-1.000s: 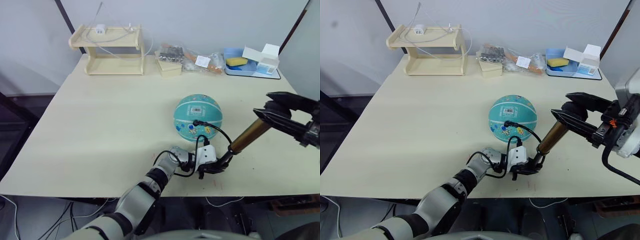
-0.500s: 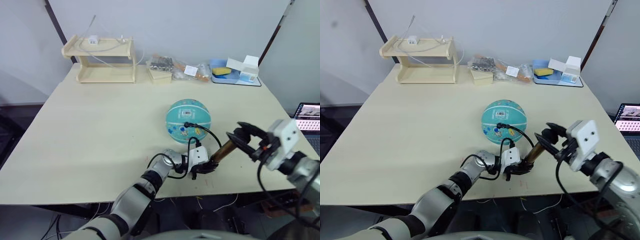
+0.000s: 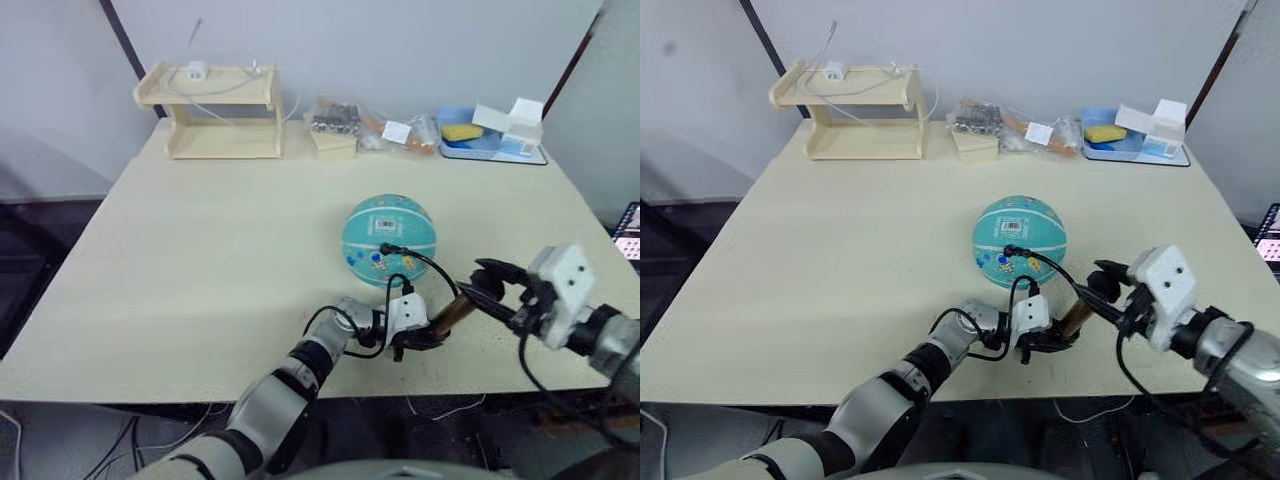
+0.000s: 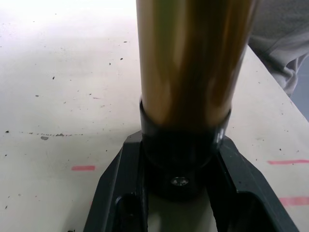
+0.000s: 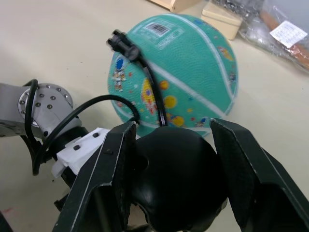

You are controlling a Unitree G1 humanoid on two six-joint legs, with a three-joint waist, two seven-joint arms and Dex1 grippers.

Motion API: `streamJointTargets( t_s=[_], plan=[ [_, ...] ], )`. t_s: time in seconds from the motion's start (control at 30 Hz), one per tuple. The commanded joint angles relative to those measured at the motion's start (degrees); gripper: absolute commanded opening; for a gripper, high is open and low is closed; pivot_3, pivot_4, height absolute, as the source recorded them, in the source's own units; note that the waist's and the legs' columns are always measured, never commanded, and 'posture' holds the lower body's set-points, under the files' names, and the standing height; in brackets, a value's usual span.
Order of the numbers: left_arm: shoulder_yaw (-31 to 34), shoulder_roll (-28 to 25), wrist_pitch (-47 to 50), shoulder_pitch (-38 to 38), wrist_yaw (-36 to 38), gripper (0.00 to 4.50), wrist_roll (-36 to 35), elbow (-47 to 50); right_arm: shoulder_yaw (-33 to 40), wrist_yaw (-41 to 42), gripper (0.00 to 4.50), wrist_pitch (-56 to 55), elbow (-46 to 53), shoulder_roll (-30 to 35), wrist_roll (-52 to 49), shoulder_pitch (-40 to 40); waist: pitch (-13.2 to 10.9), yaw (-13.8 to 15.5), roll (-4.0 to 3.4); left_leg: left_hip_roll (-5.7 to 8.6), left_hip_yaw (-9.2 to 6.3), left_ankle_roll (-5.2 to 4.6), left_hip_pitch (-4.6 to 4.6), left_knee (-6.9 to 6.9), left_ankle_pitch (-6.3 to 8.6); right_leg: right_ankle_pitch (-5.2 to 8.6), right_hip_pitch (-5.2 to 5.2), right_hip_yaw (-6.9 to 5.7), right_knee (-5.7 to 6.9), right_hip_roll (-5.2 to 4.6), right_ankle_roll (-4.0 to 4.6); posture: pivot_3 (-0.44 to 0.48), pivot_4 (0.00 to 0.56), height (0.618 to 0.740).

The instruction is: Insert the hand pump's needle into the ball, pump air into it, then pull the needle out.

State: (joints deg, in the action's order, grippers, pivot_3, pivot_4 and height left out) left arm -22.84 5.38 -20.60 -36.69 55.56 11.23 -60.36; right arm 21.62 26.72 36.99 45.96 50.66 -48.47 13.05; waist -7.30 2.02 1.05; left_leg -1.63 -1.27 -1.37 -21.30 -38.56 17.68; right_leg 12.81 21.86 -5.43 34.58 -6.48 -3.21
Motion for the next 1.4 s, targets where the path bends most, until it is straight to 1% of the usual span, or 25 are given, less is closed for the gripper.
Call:
streamJointTargets(
  t_s=[0.03, 0.1, 0.2, 0.27, 0.33, 0.4, 0.47, 0.5, 0.6, 0.63, 0.67, 0.7, 0.73, 0.87, 0.93, 1.03, 1.13, 1.2, 1.33, 1.37, 1.4],
  plan=[
    [-1.02, -2.06, 4.21, 2.51, -1.15, 1.08, 2.31, -4.98, 14.6, 0.43, 1.92, 2.77, 5.19, 5.26, -18.88, -1.89, -0.26, 0.31, -0.17, 0.15, -0.05, -0.01, -0.21, -0.01, 0.0, -0.12, 0.15, -0.02, -0.01, -0.12, 0.03, 0.0, 0.15, 0.74],
    [-1.13, -2.06, 4.19, 2.57, -1.01, 1.08, 2.25, -4.94, 22.24, -0.23, 1.92, 4.6, 4.13, 8.88, -26.83, -2.37, -0.42, 0.51, -0.19, 0.33, -0.18, -0.03, -0.56, -0.07, -0.02, -0.21, 0.42, -0.13, 0.02, -0.22, -0.1, 0.0, 0.15, 0.74],
    [-1.2, -2.05, 4.14, 2.66, -0.97, 1.08, 2.22, -4.9, 35.17, -1.77, 1.92, 8.56, 0.29, 14.1, -37.8, -3.56, -1.03, 0.52, -0.21, 0.4, -0.16, -0.04, -0.66, -0.19, -0.02, -0.24, 0.44, -0.13, 0.02, -0.33, -0.15, 0.0, 0.15, 0.74],
    [-1.19, -2.03, 4.12, 2.67, -1.12, 1.08, 2.24, -4.95, 41.01, -2.31, 1.92, 11.41, -1.87, 16.59, -42.35, -3.75, -1.19, 0.5, -0.18, 0.4, -0.17, -0.05, -0.7, -0.3, -0.02, -0.22, 0.43, -0.15, 0.04, -0.36, -0.15, 0.0, 0.15, 0.74],
    [-1.17, -2.06, 4.08, 2.7, -1.23, 1.08, 2.24, -5.0, 43.88, -2.62, 1.92, 13.79, -2.81, 17.95, -44.56, -3.51, -1.26, 0.48, -0.17, 0.39, -0.19, -0.05, -0.72, -0.34, -0.02, -0.17, 0.43, -0.16, 0.06, -0.36, -0.24, 0.0, 0.15, 0.74],
    [-1.15, -2.11, 4.09, 2.68, -1.25, 1.08, 2.22, -5.02, 44.26, -2.9, 1.92, 15.14, -2.78, 18.23, -45.27, -3.12, -1.3, 0.45, -0.12, 0.39, -0.18, -0.05, -0.72, -0.35, -0.02, -0.12, 0.43, -0.15, 0.07, -0.36, -0.35, 0.0, 0.15, 0.74],
    [-1.14, -2.11, 4.16, 2.7, -1.31, 1.08, 2.22, -5.05, 38.41, -2.43, 1.92, 14.96, 0.14, 15.1, -40.41, -0.93, -1.27, 0.44, -0.07, 0.39, -0.16, -0.05, -0.73, -0.36, -0.02, -0.2, 0.43, -0.14, 0.07, -0.36, -0.5, 0.0, 0.15, 0.74],
    [-1.16, -2.13, 4.18, 2.76, -1.3, 1.08, 2.22, -4.98, 34.2, -2.12, 1.92, 14.42, 1.64, 12.98, -36.92, 0.37, -1.23, 0.44, 0.01, 0.4, -0.16, -0.05, -0.72, -0.36, -0.02, -0.2, 0.42, -0.15, 0.07, -0.34, -0.5, 0.0, 0.15, 0.74],
    [-1.17, -2.27, 4.19, 2.96, -1.24, 1.08, 2.2, -4.76, 23.73, -1.29, 1.92, 12.07, 3.58, 7.87, -27.91, 2.88, -0.89, 0.11, 0.38, 0.38, -0.19, -0.06, -0.58, -0.35, -0.01, -0.13, 0.23, -0.23, 0.08, -0.28, -0.63, 0.0, 0.15, 0.74],
    [-1.18, -2.35, 4.21, 3.02, -1.23, 1.08, 2.19, -4.65, 18.76, -0.65, 1.92, 10.79, 3.6, 6.69, -22.64, 4.35, -0.7, -0.19, 0.61, 0.36, -0.23, -0.06, -0.5, -0.34, -0.01, -0.11, 0.21, -0.18, 0.08, -0.28, -0.65, 0.0, 0.15, 0.74],
    [-1.16, -2.46, 4.26, 3.07, -1.29, 1.08, 2.17, -4.59, 13.62, -0.11, 1.92, 9.29, 3.26, 5.35, -17.72, 5.46, -0.66, -0.38, 0.67, 0.31, -0.26, -0.06, -0.42, -0.34, 0.0, -0.07, 0.04, -0.18, 0.09, -0.25, -0.73, 0.0, 0.15, 0.74],
    [-1.19, -2.61, 4.27, 3.13, -1.36, 1.08, 2.22, -4.54, 8.49, 0.34, 1.92, 7.68, 2.55, 3.91, -13.25, 6.5, -0.47, -0.69, 0.86, 0.28, -0.29, -0.04, -0.39, -0.34, 0.0, -0.05, -0.06, -0.18, 0.12, -0.24, -0.72, 0.0, 0.15, 0.74],
    [-1.2, -2.73, 4.25, 3.16, -1.41, 1.08, 2.26, -4.51, 4.07, 0.92, 1.92, 5.96, 1.77, 2.73, -9.27, 7.57, -0.38, -0.84, 0.88, 0.23, -0.34, -0.04, -0.33, -0.33, 0.01, 0.08, -0.14, -0.19, 0.13, -0.2, -0.51, 0.0, 0.15, 0.74],
    [-0.98, -2.9, 4.44, 3.07, -1.71, 1.08, 2.18, -4.35, -12.26, 2.69, 1.92, -0.82, -3.25, -2.03, 4.33, 9.21, 0.28, -1.22, 1.27, -0.23, -0.46, 0.01, -0.05, -0.3, 0.02, 0.1, -0.32, -0.27, 0.15, -0.03, -0.5, 0.0, 0.15, 0.74],
    [-0.86, -2.9, 4.47, 2.94, -1.79, 1.08, 2.13, -4.51, -19.3, 3.01, 1.92, -3.26, -7.07, -4.79, 9.95, 7.95, 0.51, -1.21, 1.38, -0.31, -0.39, 0.02, 0.34, -0.3, 0.03, 0.1, -0.37, -0.22, 0.16, 0.02, -0.5, 0.0, 0.15, 0.74],
    [-0.97, -2.82, 4.42, 2.89, -1.72, 1.08, 2.24, -4.78, -26.21, 4.48, 1.92, -5.82, -12.56, -8.18, 15.54, 5.22, 0.69, -1.27, 1.57, -0.44, -0.28, 0.11, 0.49, -0.23, 0.08, 0.1, -0.43, -0.16, 0.15, 0.13, -0.49, 0.0, 0.15, 0.74],
    [-1.05, -2.69, 4.37, 2.66, -1.65, 1.08, 2.33, -5.04, -27.26, 5.88, 1.92, -6.72, -14.35, -9.05, 18.01, 3.46, 0.99, -1.24, 1.64, -0.49, -0.22, 0.23, 0.58, -0.22, 0.15, 0.1, -0.44, -0.06, 0.14, 0.23, -0.48, 0.0, 0.15, 0.74],
    [-1.0, -2.66, 4.33, 2.47, -1.64, 1.08, 2.33, -5.28, -23.93, 6.03, 1.92, -6.28, -11.85, -8.46, 16.62, 2.85, 1.07, -1.21, 1.74, -0.54, -0.25, 0.26, 0.59, -0.22, 0.17, 0.11, -0.44, -0.07, 0.12, 0.29, -0.47, 0.0, 0.15, 0.74],
    [-1.09, -2.62, 4.28, 2.25, -1.46, 1.08, 2.42, -5.5, -13.98, 4.92, 1.92, -3.47, -3.04, -5.35, 9.64, 1.32, 0.96, -1.13, 1.55, -0.56, -0.2, 0.28, 0.55, -0.22, 0.18, 0.11, -0.41, -0.01, 0.1, 0.25, -0.46, 0.0, 0.15, 0.74],
    [-1.12, -2.6, 4.31, 2.27, -1.33, 1.08, 2.41, -5.38, -9.26, 4.08, 1.92, -1.95, -0.12, -3.8, 5.23, 0.26, 0.92, -1.1, 1.49, -0.52, -0.19, 0.27, 0.48, -0.22, 0.17, 0.1, -0.35, 0.0, 0.09, 0.21, -0.46, 0.0, 0.15, 0.74],
    [-1.13, -2.59, 4.35, 2.3, -1.2, 1.08, 2.39, -5.26, -5.19, 3.43, 1.92, -0.66, 2.1, -2.28, 1.46, -0.7, 0.74, -0.99, 1.25, -0.51, -0.18, 0.27, 0.45, -0.22, 0.17, 0.1, -0.33, 0.0, 0.08, 0.21, -0.46, 0.0, 0.15, 0.74]
  ],
)
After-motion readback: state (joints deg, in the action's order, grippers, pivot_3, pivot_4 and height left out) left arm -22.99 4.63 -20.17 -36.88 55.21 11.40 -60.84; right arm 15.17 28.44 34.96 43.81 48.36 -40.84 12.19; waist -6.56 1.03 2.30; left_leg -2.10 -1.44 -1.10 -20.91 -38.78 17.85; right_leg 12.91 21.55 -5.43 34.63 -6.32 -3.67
